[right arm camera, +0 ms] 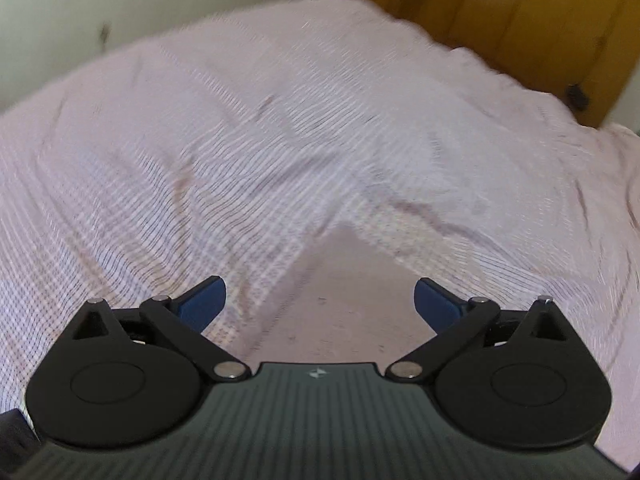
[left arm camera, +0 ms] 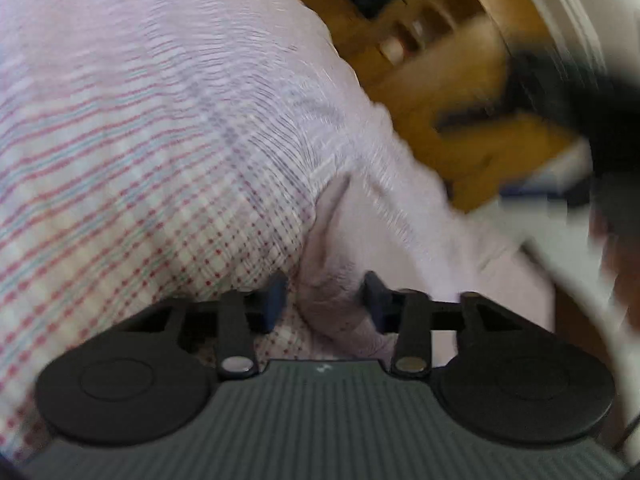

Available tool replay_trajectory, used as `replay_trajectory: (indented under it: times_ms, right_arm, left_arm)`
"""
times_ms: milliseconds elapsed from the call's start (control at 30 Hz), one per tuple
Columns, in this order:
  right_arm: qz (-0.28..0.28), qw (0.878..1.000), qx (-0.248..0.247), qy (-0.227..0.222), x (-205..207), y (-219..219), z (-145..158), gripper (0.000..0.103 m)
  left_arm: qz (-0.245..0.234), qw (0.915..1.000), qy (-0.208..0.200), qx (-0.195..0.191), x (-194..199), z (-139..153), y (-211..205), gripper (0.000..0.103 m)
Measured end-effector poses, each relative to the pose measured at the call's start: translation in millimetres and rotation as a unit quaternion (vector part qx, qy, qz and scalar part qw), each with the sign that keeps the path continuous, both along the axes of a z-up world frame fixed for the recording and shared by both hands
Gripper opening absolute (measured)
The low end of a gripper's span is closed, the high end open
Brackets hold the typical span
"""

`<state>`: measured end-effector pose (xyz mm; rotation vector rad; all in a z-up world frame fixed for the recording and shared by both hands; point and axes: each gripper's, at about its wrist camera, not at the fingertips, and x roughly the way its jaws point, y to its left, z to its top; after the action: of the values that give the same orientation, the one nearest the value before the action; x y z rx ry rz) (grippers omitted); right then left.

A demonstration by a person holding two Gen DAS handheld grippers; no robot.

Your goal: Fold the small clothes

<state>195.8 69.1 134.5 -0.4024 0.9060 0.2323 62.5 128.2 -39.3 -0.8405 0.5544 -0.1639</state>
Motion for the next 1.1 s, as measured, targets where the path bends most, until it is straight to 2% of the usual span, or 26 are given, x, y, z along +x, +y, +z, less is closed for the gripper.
replay_trajectory:
  times_ms: [67, 200, 300, 400, 467, 533, 633, 667, 700, 767, 833, 900, 1033, 1100]
  right_arm:
    - [-0.015, 0.999, -0.032, 0.040, 19.8, 13.8, -10.0, 0.103]
    - [-0.058, 0.990, -0.075, 0.106, 53.1, 30.4, -40.9, 0.102]
    - [-0.066, 0.983, -0.120, 0.118, 69.4, 43.6, -70.7, 0.099]
    - [-0.069, 0.981, -0.126, 0.129, 77.8, 58.6, -93.6, 0.092]
    - [-0.078, 0.980, -0.138, 0.123, 78.1, 65.0, -105.3, 0.078]
    - [-0.096, 0.979, -0.133, 0.123, 77.6, 65.4, -113.6, 0.070]
    - [-0.102, 0.978, -0.140, 0.112, 77.1, 65.3, -116.4, 0.066]
    - [-0.105, 0.978, -0.150, 0.102, 77.2, 64.4, -116.7, 0.051]
    - [-0.108, 0.977, -0.157, 0.093, 77.3, 62.7, -116.9, 0.045]
    - [-0.108, 0.980, -0.139, 0.092, 77.6, 55.6, -115.7, 0.033]
    - [-0.111, 0.981, -0.124, 0.096, 78.3, 48.3, -115.2, 0.033]
    - [-0.100, 0.981, -0.131, 0.102, 78.6, 45.7, -118.1, 0.034]
    - [-0.075, 0.973, -0.202, 0.087, 77.5, 61.0, -134.1, 0.034]
    - [-0.081, 0.965, -0.238, 0.068, 75.9, 67.3, -140.3, 0.029]
  left_arm:
    - [-0.006, 1.0000, 0.003, 0.003, 3.4, -3.7, -5.7, 0.025]
    - [-0.002, 0.9997, 0.001, -0.024, 6.5, -7.5, -6.7, 0.024]
    - [0.014, 0.9999, -0.002, 0.000, -3.9, -1.2, 4.6, 0.024]
    - [0.017, 0.9998, -0.006, 0.011, -11.5, 2.1, 0.4, 0.024]
    - [0.025, 0.9996, 0.008, -0.014, -5.3, 0.3, -0.3, 0.024]
    - [0.027, 0.9988, 0.025, -0.031, -2.0, -0.1, 4.0, 0.025]
    - [0.035, 0.9978, 0.039, -0.041, 4.0, 2.0, 8.6, 0.025]
    - [0.035, 0.9978, 0.041, -0.038, 4.3, 2.6, 7.7, 0.025]
    - [0.036, 0.9979, 0.041, -0.035, 10.3, 2.9, 10.3, 0.025]
    - [0.036, 0.9980, 0.043, -0.027, 12.0, 4.2, 8.5, 0.024]
    - [0.035, 0.9983, 0.044, -0.014, 14.8, 6.0, 4.7, 0.024]
    - [0.036, 0.9985, 0.041, 0.000, 16.6, 8.7, -0.3, 0.024]
    - [0.044, 0.9979, 0.041, 0.022, 11.7, 15.3, -10.9, 0.024]
    - [0.048, 0.9975, 0.045, 0.027, 13.9, 13.4, -15.4, 0.023]
